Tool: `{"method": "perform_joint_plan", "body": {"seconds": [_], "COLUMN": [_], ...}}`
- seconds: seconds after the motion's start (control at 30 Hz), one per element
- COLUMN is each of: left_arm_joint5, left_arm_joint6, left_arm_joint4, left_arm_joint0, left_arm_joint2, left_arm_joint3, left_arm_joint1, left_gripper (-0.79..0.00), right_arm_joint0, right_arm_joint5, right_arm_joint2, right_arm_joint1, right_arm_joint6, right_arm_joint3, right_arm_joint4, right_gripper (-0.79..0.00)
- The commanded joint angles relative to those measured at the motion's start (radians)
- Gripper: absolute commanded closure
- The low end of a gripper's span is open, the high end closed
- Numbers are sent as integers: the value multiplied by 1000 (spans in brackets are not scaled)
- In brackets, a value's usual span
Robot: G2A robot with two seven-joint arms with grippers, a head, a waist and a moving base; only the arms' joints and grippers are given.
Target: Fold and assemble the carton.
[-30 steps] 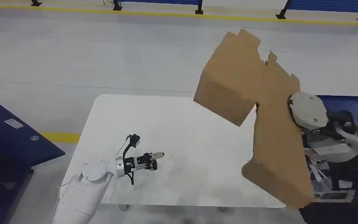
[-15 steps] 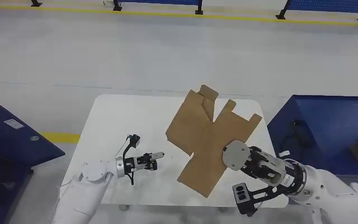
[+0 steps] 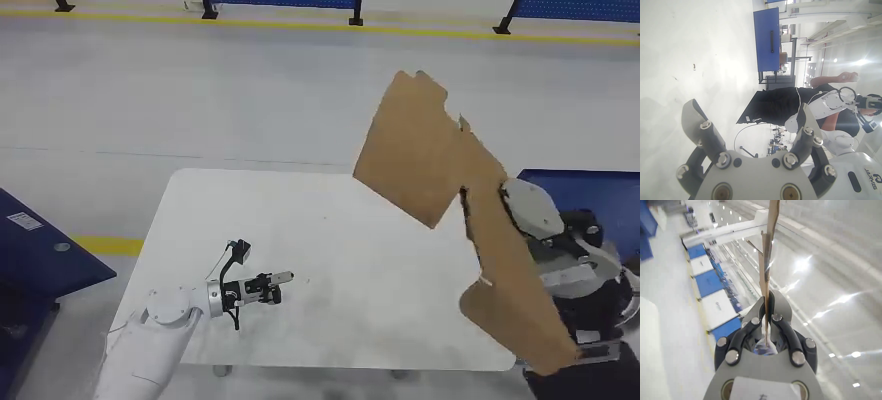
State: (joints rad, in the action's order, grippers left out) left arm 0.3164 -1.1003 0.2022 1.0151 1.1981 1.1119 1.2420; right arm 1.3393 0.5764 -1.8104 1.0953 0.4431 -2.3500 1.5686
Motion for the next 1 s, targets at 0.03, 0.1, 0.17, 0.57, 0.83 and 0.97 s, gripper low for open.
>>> {"method": "perform_joint_plan", "body": {"seconds": [0.03,0.1,0.17,0.57,0.83,0.97], "left_arm_joint5": [0,0,0,0,0,0], "left_arm_joint6": [0,0,0,0,0,0], "left_arm_joint4": [0,0,0,0,0,0], "left_arm_joint0": [0,0,0,0,0,0], "left_arm_joint2": [0,0,0,0,0,0], "left_arm_joint3": [0,0,0,0,0,0], "left_arm_joint1": [0,0,0,0,0,0], "left_gripper": [-785,-785,-785,-785,-785,-785], "right_arm_joint0": [18,17,12,39,57,57], "right_arm_joint5": [90,89,75,-71,-93,-93], "right_arm_joint2": [38,88,148,386,401,401], "right_arm_joint1": [-2,-6,-14,-31,-33,-33], "right_arm_joint6": [-283,-451,-620,-1056,-1105,-1105], "right_arm_joint3": [15,50,73,228,255,255], "right_arm_joint4": [-492,-760,-992,-1725,-1751,-1751], "right_gripper": [0,0,0,0,0,0]}}
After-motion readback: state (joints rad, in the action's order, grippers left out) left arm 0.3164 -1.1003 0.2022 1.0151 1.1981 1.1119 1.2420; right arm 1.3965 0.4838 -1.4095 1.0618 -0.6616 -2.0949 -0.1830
